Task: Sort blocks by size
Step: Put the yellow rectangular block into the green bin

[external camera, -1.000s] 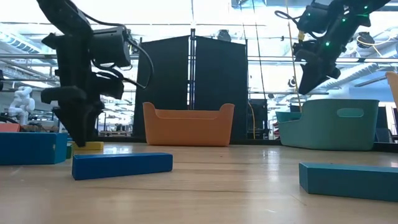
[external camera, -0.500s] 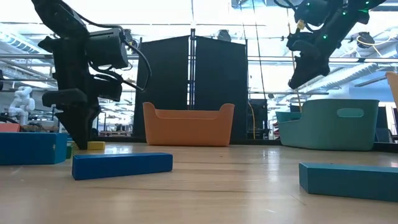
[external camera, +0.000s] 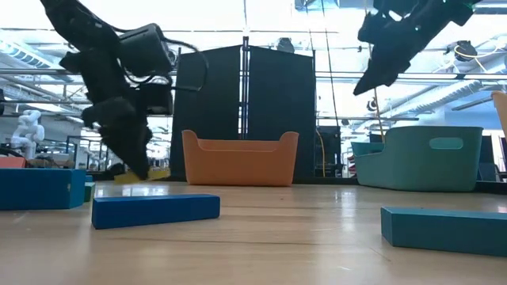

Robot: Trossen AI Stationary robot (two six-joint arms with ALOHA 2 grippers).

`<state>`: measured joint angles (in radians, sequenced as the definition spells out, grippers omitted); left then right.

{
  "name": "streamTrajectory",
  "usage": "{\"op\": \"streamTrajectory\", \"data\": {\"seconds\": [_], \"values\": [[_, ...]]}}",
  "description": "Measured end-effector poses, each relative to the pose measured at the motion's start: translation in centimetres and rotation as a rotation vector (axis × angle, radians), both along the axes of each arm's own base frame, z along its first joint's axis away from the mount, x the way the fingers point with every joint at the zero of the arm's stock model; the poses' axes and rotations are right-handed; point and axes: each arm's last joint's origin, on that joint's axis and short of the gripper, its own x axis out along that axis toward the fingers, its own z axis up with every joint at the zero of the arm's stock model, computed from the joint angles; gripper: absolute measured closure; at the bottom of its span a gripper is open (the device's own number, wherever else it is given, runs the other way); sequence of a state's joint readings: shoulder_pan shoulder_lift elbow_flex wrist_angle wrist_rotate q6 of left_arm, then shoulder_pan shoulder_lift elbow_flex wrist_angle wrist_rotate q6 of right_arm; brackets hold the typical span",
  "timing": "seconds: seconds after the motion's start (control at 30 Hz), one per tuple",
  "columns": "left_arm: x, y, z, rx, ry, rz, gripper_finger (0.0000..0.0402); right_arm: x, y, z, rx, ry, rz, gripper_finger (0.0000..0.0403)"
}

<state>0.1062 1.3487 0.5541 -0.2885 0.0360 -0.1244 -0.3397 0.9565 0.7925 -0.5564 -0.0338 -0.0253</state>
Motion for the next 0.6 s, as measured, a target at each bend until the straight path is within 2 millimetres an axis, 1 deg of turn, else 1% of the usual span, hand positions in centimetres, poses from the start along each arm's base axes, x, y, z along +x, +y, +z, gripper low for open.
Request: {"op": "streamTrajectory", "data": {"seconds": [0.17, 0.27, 0.4, 0.6], "values": [[1.0, 0.6, 0.7, -0.028, -0.139, -0.032, 0.0314, 0.8, 1.1, 0.2, -0.064, -0.025, 0.11, 0.0323], [1.5, 1.2, 1.1, -0.049, -0.215, -0.037, 0.0314, 1.6, 1.7, -0.1, -0.119, -0.004, 0.203, 0.0323], [1.9, 1.9, 1.6, -0.086, -0.296, -0.048, 0.0315, 3.4, 2.6, -1.3, -0.212, 0.042, 0.351, 0.0323], [2.2, 2.4, 2.1, -0.115, -0.371, -0.065, 0.0315, 6.4, 3.3, -2.3, -0.338, -0.008, 0.472, 0.0323]]}}
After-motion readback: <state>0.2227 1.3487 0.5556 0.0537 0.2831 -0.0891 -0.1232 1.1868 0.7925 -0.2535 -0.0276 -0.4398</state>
